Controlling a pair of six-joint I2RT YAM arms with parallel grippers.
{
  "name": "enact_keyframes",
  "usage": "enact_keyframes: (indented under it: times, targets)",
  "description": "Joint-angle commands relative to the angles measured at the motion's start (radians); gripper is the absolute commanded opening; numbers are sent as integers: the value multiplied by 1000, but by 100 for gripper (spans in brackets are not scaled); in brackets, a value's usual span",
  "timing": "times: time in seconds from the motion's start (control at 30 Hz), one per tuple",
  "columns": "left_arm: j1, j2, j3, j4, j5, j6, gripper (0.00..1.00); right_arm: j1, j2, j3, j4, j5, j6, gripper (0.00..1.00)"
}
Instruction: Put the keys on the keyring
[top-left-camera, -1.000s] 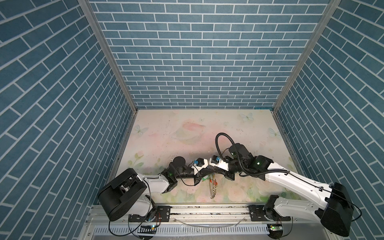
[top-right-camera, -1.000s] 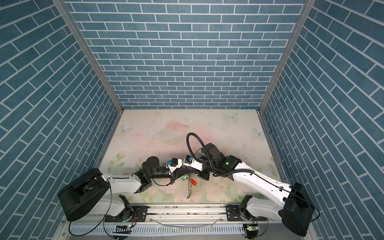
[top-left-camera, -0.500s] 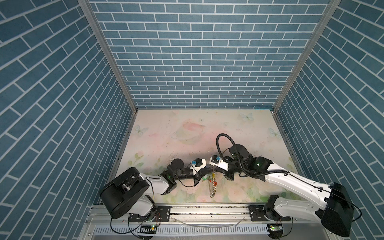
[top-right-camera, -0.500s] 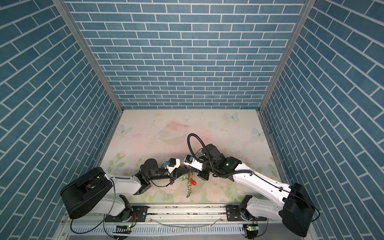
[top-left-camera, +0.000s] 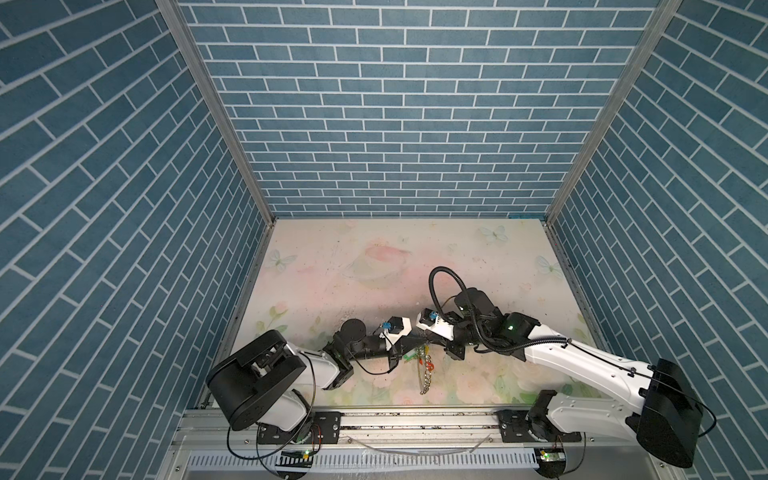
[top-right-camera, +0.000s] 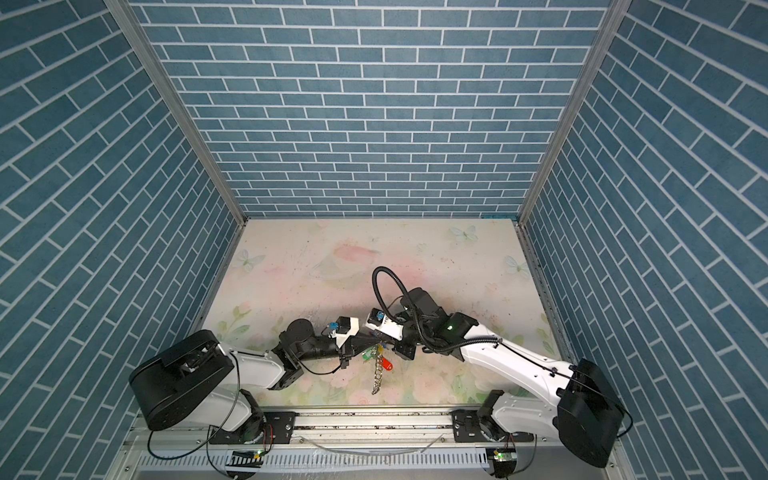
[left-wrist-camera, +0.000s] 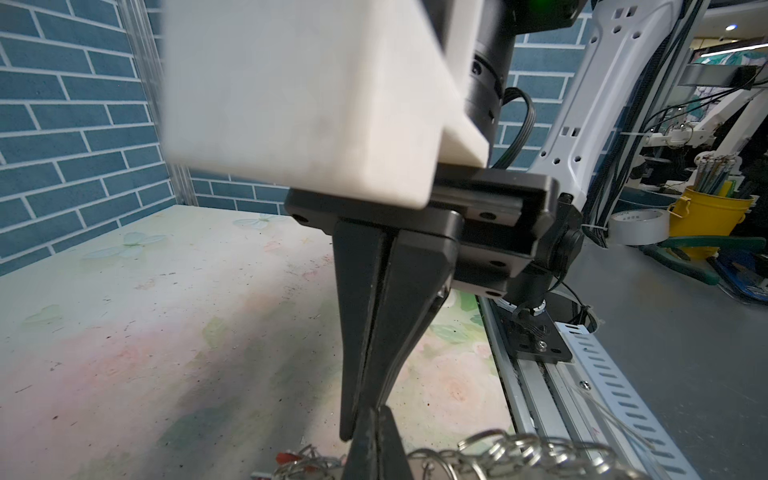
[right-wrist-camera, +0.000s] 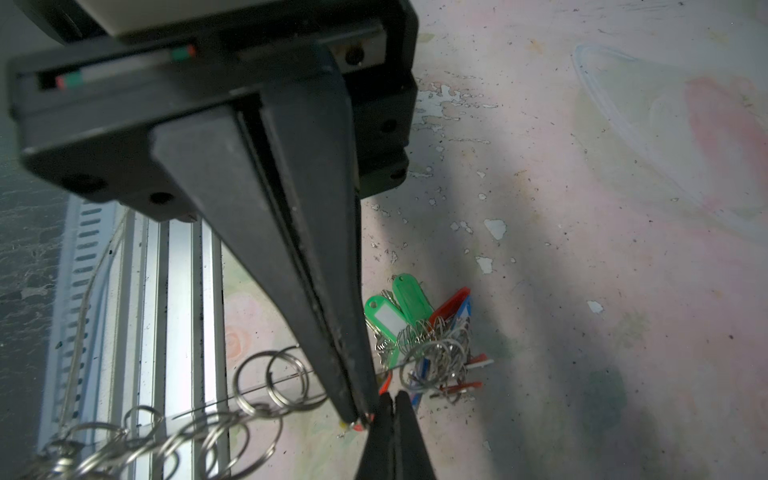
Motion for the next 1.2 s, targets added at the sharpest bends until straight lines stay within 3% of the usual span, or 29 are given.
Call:
enact_keyframes:
  times: [0.0,0.13,0.5,0.7,1.17]
  targets:
    - [-4,-7,-7,98,-11,-3,0,6,-57,-30,-15,75,21,5]
    - [-4,-22,-14,89,-19,14,0,6,-113,-44,-32,96,16,12]
    - [-4,-37,-21,80,-5,28,0,11,-97,-60,1,-80,6,16]
    - [-3,-31,-20,86,27,27,0,13,-60,-45,4,-69,1,12]
    - [-4,-19,-16,92,63,23,0,13,-78,-56,21,-21,2,17]
